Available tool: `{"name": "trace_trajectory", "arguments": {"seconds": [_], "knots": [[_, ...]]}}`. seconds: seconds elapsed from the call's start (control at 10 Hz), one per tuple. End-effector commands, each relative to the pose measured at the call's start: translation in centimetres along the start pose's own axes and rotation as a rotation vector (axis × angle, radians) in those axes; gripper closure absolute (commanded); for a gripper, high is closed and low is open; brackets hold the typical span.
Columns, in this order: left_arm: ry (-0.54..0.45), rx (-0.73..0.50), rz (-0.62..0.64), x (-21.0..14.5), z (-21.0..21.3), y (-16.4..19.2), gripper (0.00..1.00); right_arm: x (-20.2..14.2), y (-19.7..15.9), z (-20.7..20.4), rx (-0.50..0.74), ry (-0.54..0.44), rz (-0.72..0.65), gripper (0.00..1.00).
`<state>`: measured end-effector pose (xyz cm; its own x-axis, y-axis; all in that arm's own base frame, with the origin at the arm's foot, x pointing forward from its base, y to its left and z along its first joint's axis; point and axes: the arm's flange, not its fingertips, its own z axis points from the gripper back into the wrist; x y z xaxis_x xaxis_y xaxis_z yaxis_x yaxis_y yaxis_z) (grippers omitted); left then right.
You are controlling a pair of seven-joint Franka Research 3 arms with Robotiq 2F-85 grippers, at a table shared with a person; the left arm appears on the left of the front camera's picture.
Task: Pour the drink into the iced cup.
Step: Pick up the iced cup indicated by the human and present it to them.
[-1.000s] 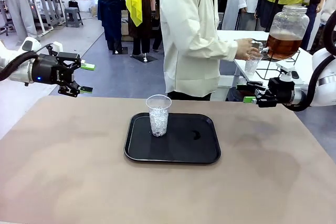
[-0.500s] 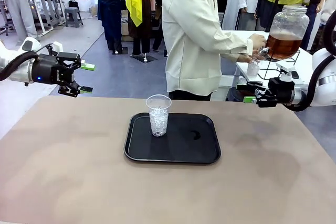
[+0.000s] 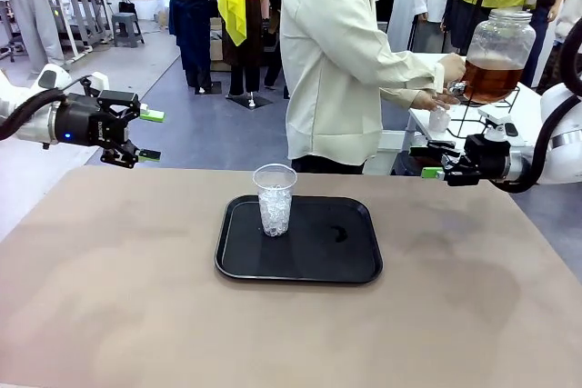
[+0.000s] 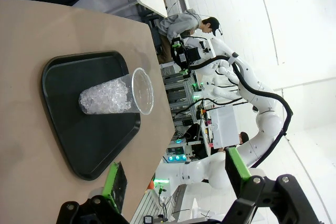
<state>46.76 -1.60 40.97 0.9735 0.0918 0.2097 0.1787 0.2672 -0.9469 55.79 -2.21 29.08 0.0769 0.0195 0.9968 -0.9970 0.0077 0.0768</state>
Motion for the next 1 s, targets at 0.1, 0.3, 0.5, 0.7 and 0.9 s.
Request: {"name": "trace_trajectory", "arguments": {"seconds": [0.1,0.3,0.5,0.7,0.9], "knots": [[0.000,-0.002,0.006,0.04,-0.03,-0.13,0.00,0.21,-0.01,-0.11,0.002,0.001,-0.002,0.00],[0.000,-0.002,0.006,0.04,-0.03,-0.13,0.00,0.21,-0.01,-0.11,0.002,0.001,-0.002,0.00],[0.000,-0.002,0.006,0.04,-0.03,-0.13,0.00,0.21,-0.01,-0.11,0.002,0.001,-0.002,0.00],[0.000,-0.002,0.006,0.04,-0.03,-0.13,0.00,0.21,-0.01,-0.11,0.002,0.001,-0.002,0.00],[0.000,-0.002,0.006,0.04,-0.03,-0.13,0.00,0.21,-0.01,-0.11,0.002,0.001,-0.002,0.00]]}}
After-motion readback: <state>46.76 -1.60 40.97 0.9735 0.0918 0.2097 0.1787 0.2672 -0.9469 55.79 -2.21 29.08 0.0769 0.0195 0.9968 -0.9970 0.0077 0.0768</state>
